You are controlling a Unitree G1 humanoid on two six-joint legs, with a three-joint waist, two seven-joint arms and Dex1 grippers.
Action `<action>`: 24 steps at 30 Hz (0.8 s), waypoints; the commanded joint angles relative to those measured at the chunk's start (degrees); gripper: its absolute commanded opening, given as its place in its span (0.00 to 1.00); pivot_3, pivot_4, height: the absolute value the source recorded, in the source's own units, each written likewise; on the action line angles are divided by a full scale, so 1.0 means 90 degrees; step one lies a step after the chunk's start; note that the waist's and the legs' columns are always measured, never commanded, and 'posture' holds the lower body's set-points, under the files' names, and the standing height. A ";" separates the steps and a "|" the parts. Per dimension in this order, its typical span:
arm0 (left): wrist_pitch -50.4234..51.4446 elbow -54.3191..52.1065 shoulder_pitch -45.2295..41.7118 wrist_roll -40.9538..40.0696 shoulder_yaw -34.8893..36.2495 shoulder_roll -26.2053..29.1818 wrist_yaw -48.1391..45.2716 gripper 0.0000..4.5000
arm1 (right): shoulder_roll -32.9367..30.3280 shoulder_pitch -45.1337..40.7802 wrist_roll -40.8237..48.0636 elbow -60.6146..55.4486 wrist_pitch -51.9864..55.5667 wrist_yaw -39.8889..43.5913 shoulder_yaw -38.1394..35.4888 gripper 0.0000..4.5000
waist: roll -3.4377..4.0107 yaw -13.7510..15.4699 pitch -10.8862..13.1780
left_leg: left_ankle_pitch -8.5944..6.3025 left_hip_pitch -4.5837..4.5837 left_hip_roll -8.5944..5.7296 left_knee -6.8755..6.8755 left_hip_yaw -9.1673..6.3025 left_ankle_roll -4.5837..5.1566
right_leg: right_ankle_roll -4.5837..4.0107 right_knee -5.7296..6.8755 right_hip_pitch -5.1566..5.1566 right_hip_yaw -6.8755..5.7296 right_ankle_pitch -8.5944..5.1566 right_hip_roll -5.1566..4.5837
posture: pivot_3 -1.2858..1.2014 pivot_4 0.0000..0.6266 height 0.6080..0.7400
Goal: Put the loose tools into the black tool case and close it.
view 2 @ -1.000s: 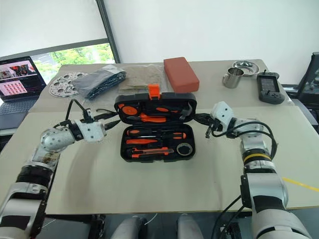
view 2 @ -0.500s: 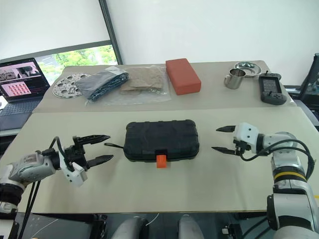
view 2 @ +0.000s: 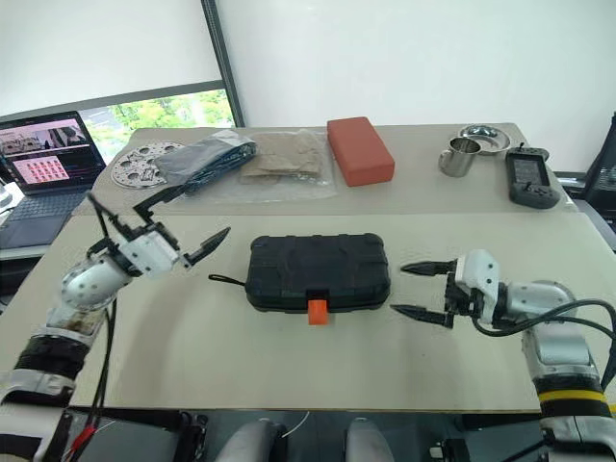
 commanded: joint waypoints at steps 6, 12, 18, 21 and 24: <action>0.3575 -0.0608 -0.0638 -0.1203 -0.0790 -0.0628 -0.2544 1.00 | -0.0170 0.0442 0.0377 -0.1978 0.2110 -0.0374 0.0727 0.87 | -0.0014 -0.0162 0.0006 | 0.0000 0.0009 -0.0003 0.0003 0.0001 0.0000 | 0.0015 -0.0011 0.0000 0.0012 -0.0009 0.0032 | 0.52 0.24 0.75; 0.3642 0.0433 -0.1125 -0.0631 -0.0918 -0.0951 -0.3132 1.00 | 0.0342 -0.0139 -0.0586 -0.1157 0.1695 -0.0848 0.1332 0.87 | -0.0040 -0.0196 0.0016 | 0.0001 0.0008 0.0016 0.0010 -0.0010 0.0001 | 0.0046 -0.0017 -0.0001 0.0049 -0.0029 0.0084 | 0.52 0.24 0.75; 0.3582 0.0949 -0.1289 -0.0355 -0.0742 -0.1117 -0.3162 1.00 | 0.1458 -0.1930 -0.1631 0.1315 0.0316 -0.2768 0.0846 0.87 | -0.0052 -0.0271 0.0022 | 0.0001 0.0017 0.0018 0.0009 -0.0013 0.0001 | 0.0037 -0.0014 -0.0002 0.0068 -0.0022 0.0096 | 0.52 0.24 0.75; 0.3631 0.0956 -0.1271 -0.0302 -0.0638 -0.1215 -0.3128 1.00 | 0.1700 -0.2356 -0.1750 0.1945 -0.0039 -0.3210 0.0648 0.87 | -0.0050 -0.0230 0.0021 | 0.0005 0.0015 0.0015 0.0006 -0.0019 0.0006 | 0.0022 -0.0004 -0.0009 0.0069 -0.0013 0.0095 | 0.52 0.24 0.75; 0.3724 0.0936 -0.1255 -0.0263 -0.0554 -0.1340 -0.3045 1.00 | 0.1745 -0.2467 -0.1855 0.2243 -0.0194 -0.3347 0.0586 0.87 | -0.0050 -0.0188 0.0017 | 0.0004 0.0010 0.0015 0.0000 -0.0028 0.0006 | -0.0012 -0.0007 -0.0007 0.0066 0.0006 0.0095 | 0.52 0.24 0.75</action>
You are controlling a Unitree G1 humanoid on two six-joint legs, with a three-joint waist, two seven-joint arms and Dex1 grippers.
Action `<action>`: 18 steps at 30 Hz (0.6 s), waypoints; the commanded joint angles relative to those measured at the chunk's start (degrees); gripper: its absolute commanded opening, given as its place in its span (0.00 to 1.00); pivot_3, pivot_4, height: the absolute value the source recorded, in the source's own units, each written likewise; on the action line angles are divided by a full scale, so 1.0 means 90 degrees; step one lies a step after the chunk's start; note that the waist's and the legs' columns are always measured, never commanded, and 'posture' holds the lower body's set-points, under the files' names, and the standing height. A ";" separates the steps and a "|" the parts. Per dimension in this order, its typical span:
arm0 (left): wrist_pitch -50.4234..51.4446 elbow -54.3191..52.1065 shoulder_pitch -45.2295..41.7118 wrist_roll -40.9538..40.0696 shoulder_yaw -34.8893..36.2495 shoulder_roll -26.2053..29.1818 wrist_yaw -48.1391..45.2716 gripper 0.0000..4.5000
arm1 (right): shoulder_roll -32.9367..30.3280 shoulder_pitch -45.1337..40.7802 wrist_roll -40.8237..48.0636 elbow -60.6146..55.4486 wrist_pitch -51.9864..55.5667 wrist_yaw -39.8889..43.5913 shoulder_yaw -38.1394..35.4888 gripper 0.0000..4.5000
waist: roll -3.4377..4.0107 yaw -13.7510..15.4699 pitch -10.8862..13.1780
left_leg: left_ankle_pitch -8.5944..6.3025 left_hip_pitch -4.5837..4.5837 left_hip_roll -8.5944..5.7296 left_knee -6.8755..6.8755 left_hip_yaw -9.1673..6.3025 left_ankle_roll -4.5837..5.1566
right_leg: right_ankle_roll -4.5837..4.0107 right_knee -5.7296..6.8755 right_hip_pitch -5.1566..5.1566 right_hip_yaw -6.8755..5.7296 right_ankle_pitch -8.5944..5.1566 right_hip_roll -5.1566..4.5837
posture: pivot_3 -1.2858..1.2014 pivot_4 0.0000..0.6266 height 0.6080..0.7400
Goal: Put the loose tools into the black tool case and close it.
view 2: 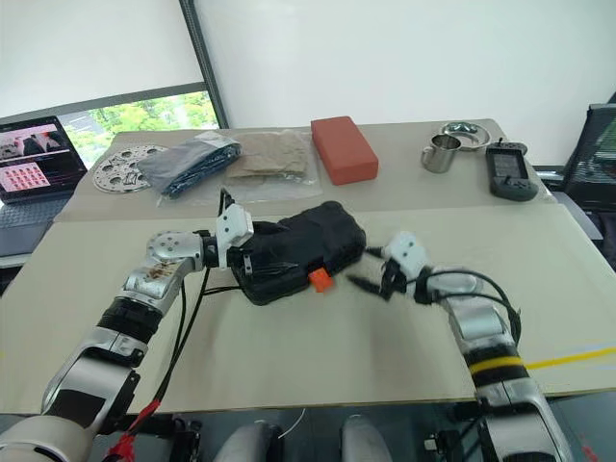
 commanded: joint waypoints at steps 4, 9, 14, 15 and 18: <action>0.0228 0.0038 0.0068 0.0257 0.0177 -0.0241 0.0316 1.00 | -0.0102 0.0230 0.0106 -0.0384 0.0165 0.0043 -0.0227 0.87 | 0.0001 0.0042 -0.0003 | -0.0002 -0.0014 -0.0009 0.0000 -0.0009 0.0003 | 0.0000 -0.0003 0.0001 0.0000 0.0000 -0.0008 | 0.52 0.24 0.75; 0.0545 0.0062 0.0130 0.0512 0.0173 -0.0423 0.0754 1.00 | -0.0039 0.0894 0.1089 -0.2425 0.2346 -0.0263 -0.0467 0.87 | 0.0012 0.0095 -0.0010 | -0.0002 -0.0021 -0.0010 0.0003 -0.0022 0.0003 | 0.0000 -0.0005 0.0001 -0.0001 0.0000 -0.0008 | 0.52 0.24 0.75; 0.0976 -0.0124 0.0283 0.0672 0.0154 -0.0624 0.1160 1.00 | -0.0127 0.1566 0.1418 -0.4204 0.3946 -0.0681 -0.0237 0.87 | 0.0020 0.0107 -0.0022 | -0.0002 -0.0012 -0.0009 0.0004 -0.0035 0.0002 | 0.0013 -0.0004 0.0009 -0.0005 -0.0008 -0.0002 | 0.52 0.24 0.75; 0.1059 -0.0175 0.0306 0.0689 0.0156 -0.0670 0.1237 1.00 | -0.0137 0.1685 0.1354 -0.4416 0.4127 -0.0800 -0.0143 0.87 | 0.0020 0.0118 -0.0024 | -0.0002 -0.0013 -0.0009 0.0005 -0.0038 0.0002 | 0.0025 -0.0005 0.0010 -0.0006 -0.0015 -0.0001 | 0.52 0.24 0.75; 0.1275 -0.0346 0.0345 0.0689 0.0189 -0.0834 0.1436 1.00 | 0.0000 0.1864 0.1202 -0.4763 0.4508 -0.1205 0.0052 0.87 | 0.0020 0.0135 -0.0031 | -0.0001 -0.0013 -0.0013 0.0010 -0.0039 0.0002 | 0.0048 -0.0008 0.0013 -0.0005 -0.0028 -0.0002 | 0.52 0.24 0.75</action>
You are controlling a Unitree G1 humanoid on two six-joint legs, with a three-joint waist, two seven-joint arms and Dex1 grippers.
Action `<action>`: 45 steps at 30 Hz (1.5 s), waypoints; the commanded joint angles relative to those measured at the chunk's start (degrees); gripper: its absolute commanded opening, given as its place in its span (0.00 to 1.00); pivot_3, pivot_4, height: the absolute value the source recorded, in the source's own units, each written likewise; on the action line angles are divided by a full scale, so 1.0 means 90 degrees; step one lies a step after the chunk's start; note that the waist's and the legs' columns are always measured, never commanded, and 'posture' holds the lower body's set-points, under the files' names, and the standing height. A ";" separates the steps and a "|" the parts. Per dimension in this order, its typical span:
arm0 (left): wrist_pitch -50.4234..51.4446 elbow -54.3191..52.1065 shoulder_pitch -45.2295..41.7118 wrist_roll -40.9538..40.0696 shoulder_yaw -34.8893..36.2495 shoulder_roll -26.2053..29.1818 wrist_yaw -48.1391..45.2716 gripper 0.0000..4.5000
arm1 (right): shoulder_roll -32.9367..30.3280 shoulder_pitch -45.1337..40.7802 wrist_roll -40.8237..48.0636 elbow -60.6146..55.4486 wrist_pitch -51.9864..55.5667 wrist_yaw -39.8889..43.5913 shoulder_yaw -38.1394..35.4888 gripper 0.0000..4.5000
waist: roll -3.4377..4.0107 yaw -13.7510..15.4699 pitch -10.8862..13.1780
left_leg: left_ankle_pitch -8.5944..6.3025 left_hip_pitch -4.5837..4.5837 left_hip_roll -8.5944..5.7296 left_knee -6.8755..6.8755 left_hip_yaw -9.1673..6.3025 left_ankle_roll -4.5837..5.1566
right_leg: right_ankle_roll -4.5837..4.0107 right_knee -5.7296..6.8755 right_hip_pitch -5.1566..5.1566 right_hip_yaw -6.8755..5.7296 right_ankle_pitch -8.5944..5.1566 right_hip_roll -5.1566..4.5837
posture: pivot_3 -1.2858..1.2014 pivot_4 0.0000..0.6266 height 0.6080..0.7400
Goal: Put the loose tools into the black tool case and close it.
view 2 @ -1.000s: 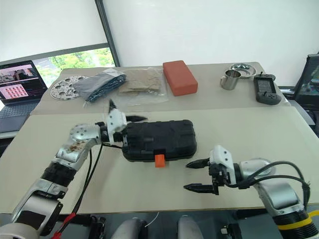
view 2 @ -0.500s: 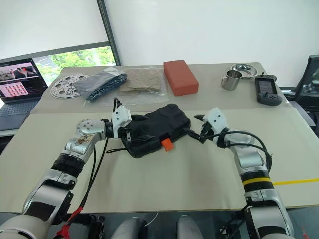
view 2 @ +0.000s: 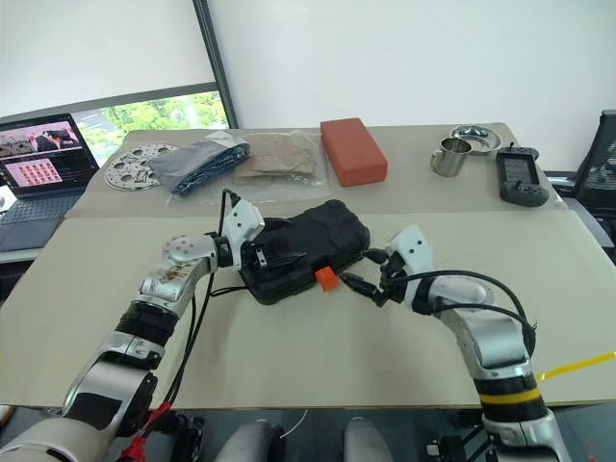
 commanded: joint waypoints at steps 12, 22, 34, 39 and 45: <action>0.0527 -0.0343 0.0401 0.0265 -0.0055 -0.0218 0.0342 1.00 | 0.0778 -0.0091 -0.0524 -0.0550 0.0543 -0.1264 0.0717 0.87 | -0.0002 -0.0017 -0.0003 | 0.0000 -0.0002 0.0000 -0.0002 -0.0004 0.0000 | 0.0003 -0.0007 -0.0002 -0.0001 -0.0002 0.0003 | 0.52 0.24 0.75; 0.0511 -0.0356 0.0420 0.0278 -0.0045 -0.0226 0.0345 1.00 | 0.0846 -0.0237 -0.0703 -0.0451 0.0383 -0.1225 0.0819 0.26 | -0.0002 -0.0024 -0.0003 | 0.0000 -0.0002 0.0001 -0.0004 -0.0007 0.0000 | 0.0004 -0.0010 -0.0002 -0.0002 -0.0002 0.0004 | 0.52 0.24 0.75; 0.0535 -0.0321 0.0481 0.0271 -0.0042 -0.0253 0.0334 1.00 | 0.1349 -0.0318 -0.0813 -0.0364 0.0203 -0.1518 0.0694 0.26 | -0.0003 -0.0119 -0.0002 | 0.0000 0.0000 0.0001 -0.0006 -0.0014 0.0000 | 0.0005 -0.0009 -0.0003 -0.0002 -0.0003 0.0008 | 0.52 0.24 0.75; 0.0547 -0.0331 0.0510 0.0275 -0.0057 -0.0269 0.0333 1.00 | 0.1586 -0.0367 -0.0820 -0.0300 0.0246 -0.1675 0.0642 0.26 | -0.0003 -0.0163 -0.0002 | 0.0000 0.0001 0.0002 -0.0008 -0.0029 0.0000 | 0.0005 -0.0007 -0.0003 -0.0002 -0.0003 0.0011 | 0.52 0.24 0.75; 0.0584 -0.0388 0.0579 0.0280 -0.0088 -0.0279 0.0324 1.00 | 0.1691 -0.0435 -0.1050 -0.0104 0.0088 -0.1796 0.0763 0.26 | -0.0003 -0.0164 -0.0002 | 0.0000 0.0002 0.0001 -0.0008 -0.0036 0.0000 | 0.0005 -0.0008 -0.0003 -0.0001 -0.0003 0.0012 | 0.52 0.24 0.75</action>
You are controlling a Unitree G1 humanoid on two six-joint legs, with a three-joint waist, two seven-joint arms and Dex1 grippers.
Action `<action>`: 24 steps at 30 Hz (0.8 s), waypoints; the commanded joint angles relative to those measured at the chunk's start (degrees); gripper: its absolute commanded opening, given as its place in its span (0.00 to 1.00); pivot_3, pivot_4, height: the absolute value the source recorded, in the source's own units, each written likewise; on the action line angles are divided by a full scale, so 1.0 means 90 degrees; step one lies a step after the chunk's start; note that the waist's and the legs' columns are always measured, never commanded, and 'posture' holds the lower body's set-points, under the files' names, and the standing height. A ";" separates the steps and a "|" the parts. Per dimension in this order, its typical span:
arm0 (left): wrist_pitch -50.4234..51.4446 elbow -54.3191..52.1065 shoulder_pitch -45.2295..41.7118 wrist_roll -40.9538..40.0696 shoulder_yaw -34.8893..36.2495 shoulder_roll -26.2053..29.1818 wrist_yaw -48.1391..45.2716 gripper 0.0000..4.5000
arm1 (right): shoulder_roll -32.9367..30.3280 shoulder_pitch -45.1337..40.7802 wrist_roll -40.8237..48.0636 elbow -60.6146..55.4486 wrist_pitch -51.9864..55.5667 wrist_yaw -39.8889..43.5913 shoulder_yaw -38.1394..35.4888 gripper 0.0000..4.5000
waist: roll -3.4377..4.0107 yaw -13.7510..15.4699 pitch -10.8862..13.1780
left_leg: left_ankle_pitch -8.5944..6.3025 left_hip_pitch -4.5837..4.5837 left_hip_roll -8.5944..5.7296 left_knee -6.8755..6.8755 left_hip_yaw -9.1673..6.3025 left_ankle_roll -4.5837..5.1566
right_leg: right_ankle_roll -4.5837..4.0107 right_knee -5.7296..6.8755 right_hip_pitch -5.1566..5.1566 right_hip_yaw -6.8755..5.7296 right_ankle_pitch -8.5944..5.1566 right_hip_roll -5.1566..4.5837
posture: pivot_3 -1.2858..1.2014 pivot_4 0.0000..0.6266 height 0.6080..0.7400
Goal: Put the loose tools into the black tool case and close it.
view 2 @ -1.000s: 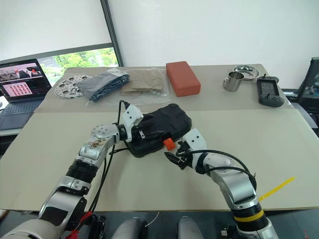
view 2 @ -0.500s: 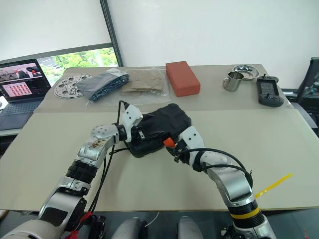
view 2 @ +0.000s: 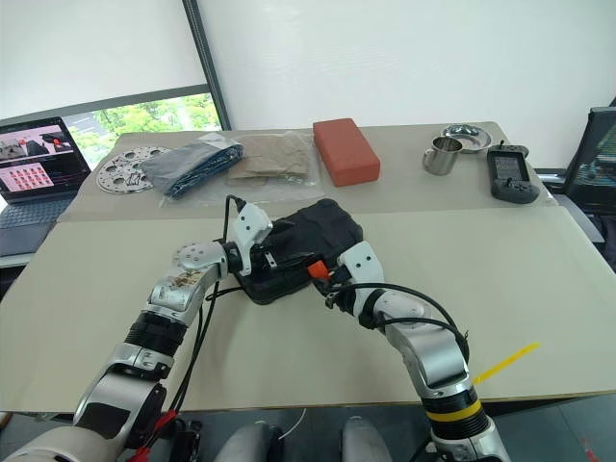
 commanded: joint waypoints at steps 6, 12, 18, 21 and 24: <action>0.0155 0.0160 0.0259 0.0207 -0.0196 -0.0003 -0.0038 1.00 | 0.0107 -0.0183 -0.0323 0.0025 -0.0412 -0.0089 0.0173 0.26 | -0.0001 -0.0015 -0.0001 | 0.0000 0.0008 0.0000 -0.0002 -0.0001 0.0000 | 0.0000 0.0002 0.0002 0.0001 0.0000 0.0001 | 0.52 0.24 0.75; 0.0145 0.0188 0.0265 0.0213 -0.0190 -0.0004 -0.0027 1.00 | 0.0102 -0.0165 -0.0344 -0.0048 -0.0392 -0.0032 0.0097 0.76 | -0.0003 -0.0004 -0.0002 | 0.0000 0.0006 0.0000 -0.0002 -0.0002 0.0000 | 0.0001 -0.0002 0.0002 0.0001 -0.0001 0.0002 | 0.52 0.24 0.75; 0.0137 0.0204 0.0279 0.0210 -0.0181 -0.0011 -0.0014 1.00 | -0.0333 -0.0085 -0.0210 -0.0825 0.0292 0.0007 -0.0119 0.76 | -0.0002 0.0007 -0.0002 | 0.0000 0.0002 -0.0001 -0.0005 -0.0005 0.0000 | 0.0002 -0.0007 0.0001 0.0001 -0.0001 0.0000 | 0.52 0.24 0.75; 0.0119 0.0247 0.0263 0.0207 -0.0167 -0.0017 -0.0012 1.00 | -0.0437 -0.0034 -0.0138 -0.1200 0.0565 0.0005 -0.0187 0.76 | -0.0003 0.0008 -0.0002 | 0.0000 0.0000 -0.0001 -0.0008 -0.0006 -0.0001 | 0.0002 -0.0012 0.0001 0.0001 -0.0001 0.0000 | 0.52 0.24 0.75; 0.0093 0.0299 0.0249 0.0215 -0.0173 -0.0033 -0.0015 1.00 | -0.0417 0.0001 -0.0052 -0.1391 0.0752 -0.0016 -0.0192 0.70 | -0.0003 0.0008 -0.0002 | 0.0000 0.0000 -0.0001 -0.0010 -0.0007 -0.0001 | 0.0002 -0.0013 0.0001 0.0001 -0.0001 0.0000 | 0.52 0.24 0.75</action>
